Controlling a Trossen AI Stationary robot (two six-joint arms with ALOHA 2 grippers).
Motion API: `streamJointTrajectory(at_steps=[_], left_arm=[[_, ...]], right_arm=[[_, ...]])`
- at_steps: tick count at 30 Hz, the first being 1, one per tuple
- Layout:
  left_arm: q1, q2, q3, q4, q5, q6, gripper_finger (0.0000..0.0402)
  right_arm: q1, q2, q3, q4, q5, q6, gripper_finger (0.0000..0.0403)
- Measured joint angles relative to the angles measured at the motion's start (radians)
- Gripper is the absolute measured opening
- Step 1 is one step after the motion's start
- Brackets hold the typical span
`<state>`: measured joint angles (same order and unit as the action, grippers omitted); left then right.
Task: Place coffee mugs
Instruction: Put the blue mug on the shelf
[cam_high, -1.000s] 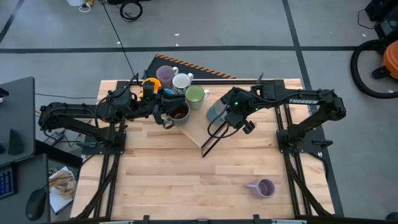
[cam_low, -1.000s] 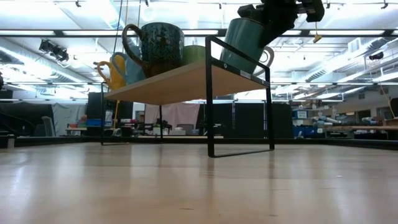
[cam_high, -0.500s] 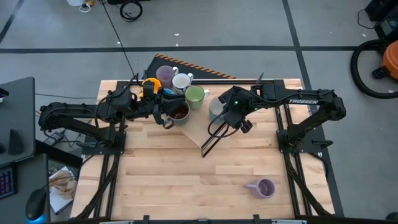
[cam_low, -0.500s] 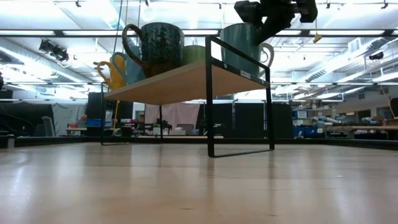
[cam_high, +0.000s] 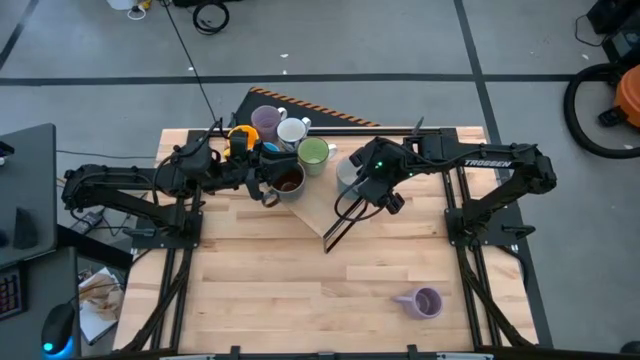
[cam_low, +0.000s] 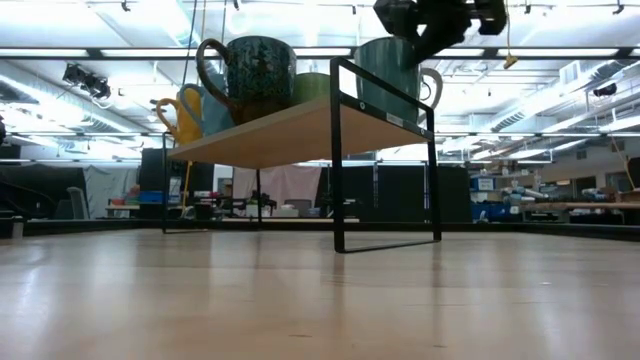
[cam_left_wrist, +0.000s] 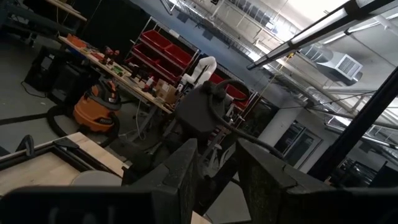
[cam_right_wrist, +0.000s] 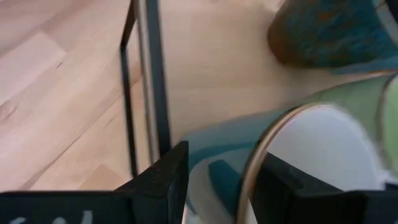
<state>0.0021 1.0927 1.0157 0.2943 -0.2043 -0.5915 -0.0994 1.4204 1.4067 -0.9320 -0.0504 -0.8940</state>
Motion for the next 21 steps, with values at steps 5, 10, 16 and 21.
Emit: streamJointTrajectory(at_steps=[5,10,16,21], left_arm=[[0.000,0.000,0.000,0.000,0.000,0.000,0.0116],[0.000,0.000,0.000,0.000,0.000,-0.007,0.0116],[0.000,0.000,0.000,0.000,0.000,-0.013,0.0116],[0.000,0.000,0.000,0.000,0.000,-0.029,0.0116]], right_arm=[[-0.002,0.000,0.000,0.052,-0.002,-0.022,0.0147],[-0.008,0.000,0.000,0.056,-0.007,-0.051,0.0138],[-0.009,0.000,0.000,0.056,-0.030,-0.049,0.0115],[-0.008,0.000,0.000,0.056,-0.049,-0.049,0.0092]])
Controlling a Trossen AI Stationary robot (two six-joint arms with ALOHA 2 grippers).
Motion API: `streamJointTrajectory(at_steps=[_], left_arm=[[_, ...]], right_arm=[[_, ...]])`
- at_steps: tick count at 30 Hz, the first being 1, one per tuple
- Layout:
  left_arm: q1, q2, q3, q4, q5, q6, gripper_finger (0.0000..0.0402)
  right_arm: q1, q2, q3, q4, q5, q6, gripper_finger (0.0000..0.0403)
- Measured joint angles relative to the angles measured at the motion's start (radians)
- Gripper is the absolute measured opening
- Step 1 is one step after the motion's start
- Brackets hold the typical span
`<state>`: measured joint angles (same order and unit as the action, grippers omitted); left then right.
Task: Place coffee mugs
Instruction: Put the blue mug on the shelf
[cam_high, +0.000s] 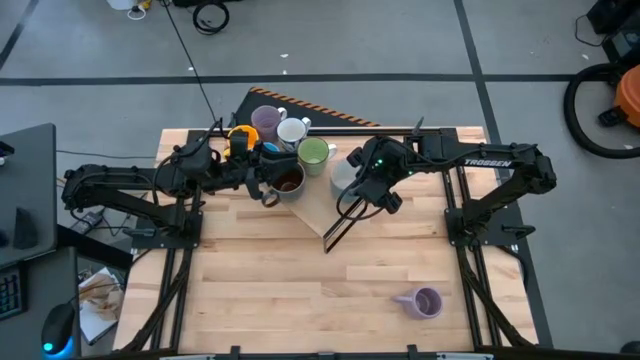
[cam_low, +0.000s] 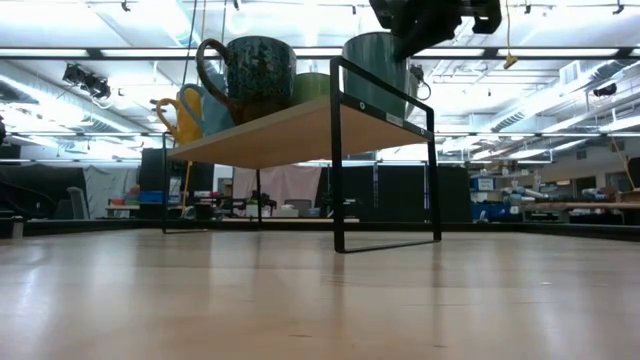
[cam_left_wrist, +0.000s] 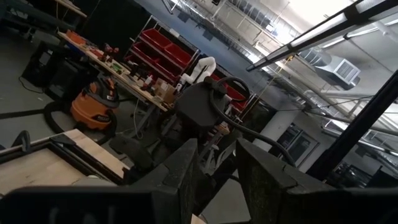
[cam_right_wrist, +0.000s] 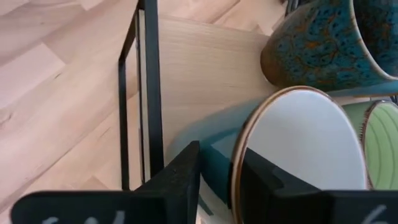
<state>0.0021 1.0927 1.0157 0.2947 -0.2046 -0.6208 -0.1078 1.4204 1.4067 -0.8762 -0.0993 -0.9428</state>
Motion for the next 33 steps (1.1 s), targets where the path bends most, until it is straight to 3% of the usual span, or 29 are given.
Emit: streamJointTrajectory(at_steps=[22,33], left_arm=[[-0.013,0.000,0.000,0.000,0.000,-0.005,0.0116],[-0.013,0.000,0.000,0.000,0.000,-0.005,0.0116]], right_arm=[[0.001,0.000,0.000,0.009,0.033,0.044,0.0087],[0.017,0.000,0.000,0.031,0.051,0.048,0.0131]])
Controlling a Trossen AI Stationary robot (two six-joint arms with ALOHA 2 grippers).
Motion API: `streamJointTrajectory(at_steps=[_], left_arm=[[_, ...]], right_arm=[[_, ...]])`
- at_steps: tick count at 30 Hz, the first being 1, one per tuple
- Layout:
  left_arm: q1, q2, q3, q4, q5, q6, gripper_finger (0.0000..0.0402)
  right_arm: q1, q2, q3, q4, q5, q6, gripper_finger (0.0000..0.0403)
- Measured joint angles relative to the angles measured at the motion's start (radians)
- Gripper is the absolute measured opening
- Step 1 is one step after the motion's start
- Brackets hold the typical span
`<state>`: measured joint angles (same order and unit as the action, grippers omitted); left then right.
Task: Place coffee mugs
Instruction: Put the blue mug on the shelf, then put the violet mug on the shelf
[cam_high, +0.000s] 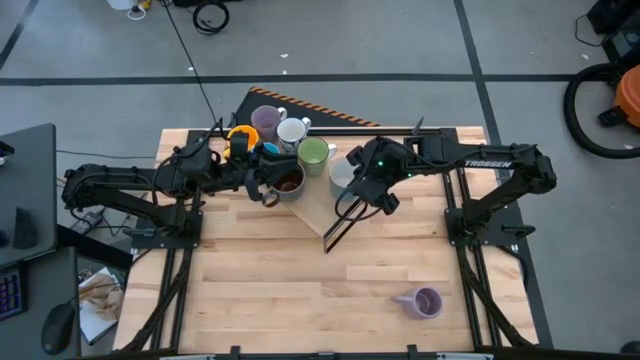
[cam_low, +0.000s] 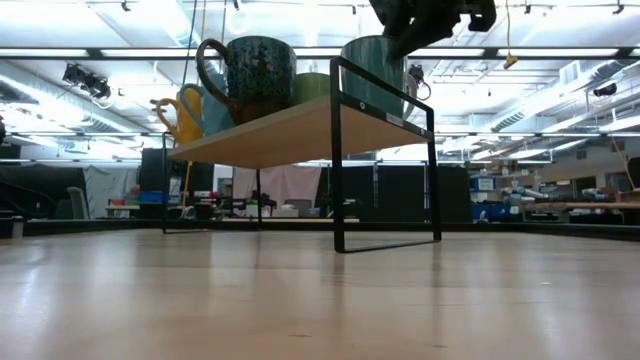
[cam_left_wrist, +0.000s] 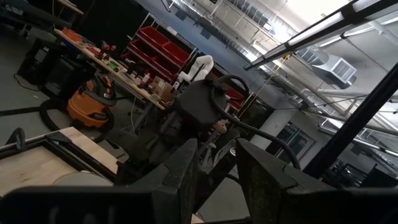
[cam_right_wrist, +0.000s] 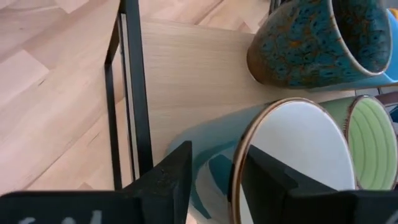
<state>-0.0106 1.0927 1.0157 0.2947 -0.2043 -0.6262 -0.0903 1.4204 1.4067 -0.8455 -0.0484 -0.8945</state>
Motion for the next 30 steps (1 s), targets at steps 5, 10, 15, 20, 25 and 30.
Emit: streamJointTrajectory(at_steps=[5,10,15,20,25,30], left_arm=[[0.000,0.000,0.000,0.000,0.000,-0.019,0.0116],[0.000,0.000,0.000,0.000,0.000,-0.020,0.0116],[0.000,0.000,0.000,0.000,0.000,-0.023,0.0116],[-0.004,0.000,0.000,0.001,0.006,-0.073,0.0116],[-0.046,0.000,0.000,0.001,0.019,-0.018,0.0116],[-0.126,0.016,-0.001,0.019,0.019,0.184,0.0116]], right_arm=[[0.022,-0.019,0.000,0.000,0.046,0.009,0.0142],[0.042,-0.055,0.000,0.014,0.093,0.011,0.0144],[0.055,-0.102,0.000,0.023,0.132,0.099,0.0144],[0.055,-0.146,0.000,0.023,0.176,0.207,0.0144],[0.055,-0.188,0.000,0.022,0.237,0.305,0.0144],[0.059,-0.244,0.000,-0.025,0.246,0.381,0.0144]])
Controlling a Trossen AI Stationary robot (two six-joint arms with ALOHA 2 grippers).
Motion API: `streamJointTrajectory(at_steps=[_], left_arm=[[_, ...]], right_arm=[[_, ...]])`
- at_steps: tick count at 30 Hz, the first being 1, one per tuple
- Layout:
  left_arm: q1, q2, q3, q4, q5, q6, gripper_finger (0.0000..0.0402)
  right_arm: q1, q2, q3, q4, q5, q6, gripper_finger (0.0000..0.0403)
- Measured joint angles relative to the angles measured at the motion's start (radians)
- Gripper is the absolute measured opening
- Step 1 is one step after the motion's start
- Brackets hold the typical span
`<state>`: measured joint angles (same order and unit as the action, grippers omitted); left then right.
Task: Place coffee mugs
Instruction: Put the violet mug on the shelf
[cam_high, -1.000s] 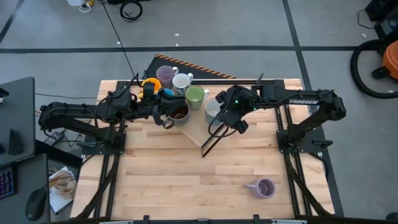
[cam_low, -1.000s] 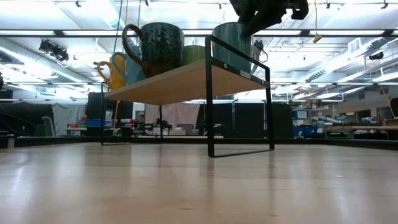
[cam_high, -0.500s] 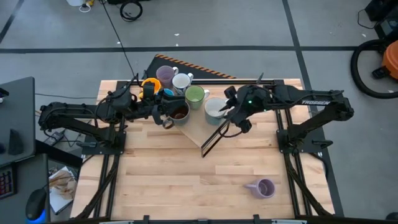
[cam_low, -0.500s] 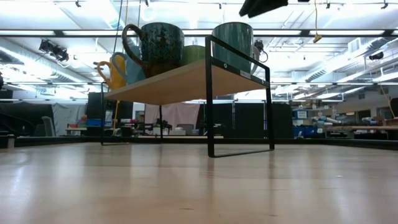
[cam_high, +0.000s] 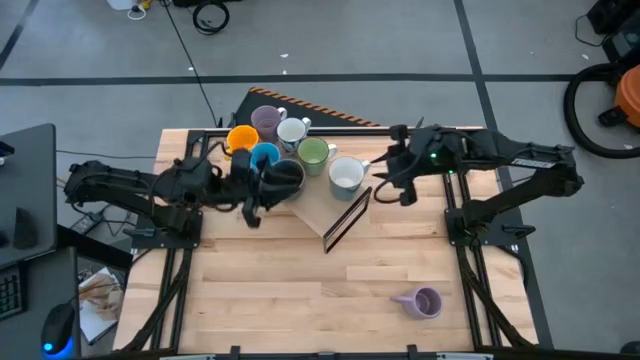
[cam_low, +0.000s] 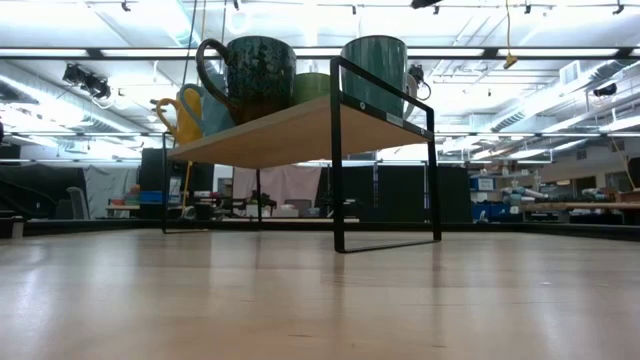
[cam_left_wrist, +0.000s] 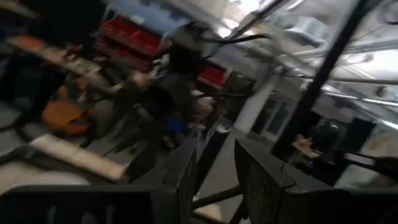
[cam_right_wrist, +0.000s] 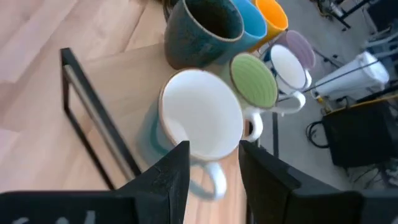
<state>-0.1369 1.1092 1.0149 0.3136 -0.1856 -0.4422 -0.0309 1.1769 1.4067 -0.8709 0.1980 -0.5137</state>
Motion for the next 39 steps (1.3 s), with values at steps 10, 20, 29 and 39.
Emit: streamJointTrajectory(at_steps=[10,20,29,39], left_arm=[[-0.102,0.120,0.000,0.149,-0.044,-0.113,0.0116],[-0.115,0.202,0.000,0.224,-0.180,-0.268,0.0116],[-0.188,0.215,0.001,0.399,-0.344,-0.166,0.0116],[-0.328,0.249,0.002,0.424,-0.590,-0.181,0.0116]], right_arm=[[0.033,-0.079,0.001,-0.177,-0.151,0.304,0.0144],[0.089,-0.086,-0.131,-0.415,-0.398,0.492,0.0142],[0.218,-0.095,-0.256,-0.368,-0.381,0.583,0.0142],[0.418,-0.096,-0.287,-0.319,-0.301,0.776,0.0142]])
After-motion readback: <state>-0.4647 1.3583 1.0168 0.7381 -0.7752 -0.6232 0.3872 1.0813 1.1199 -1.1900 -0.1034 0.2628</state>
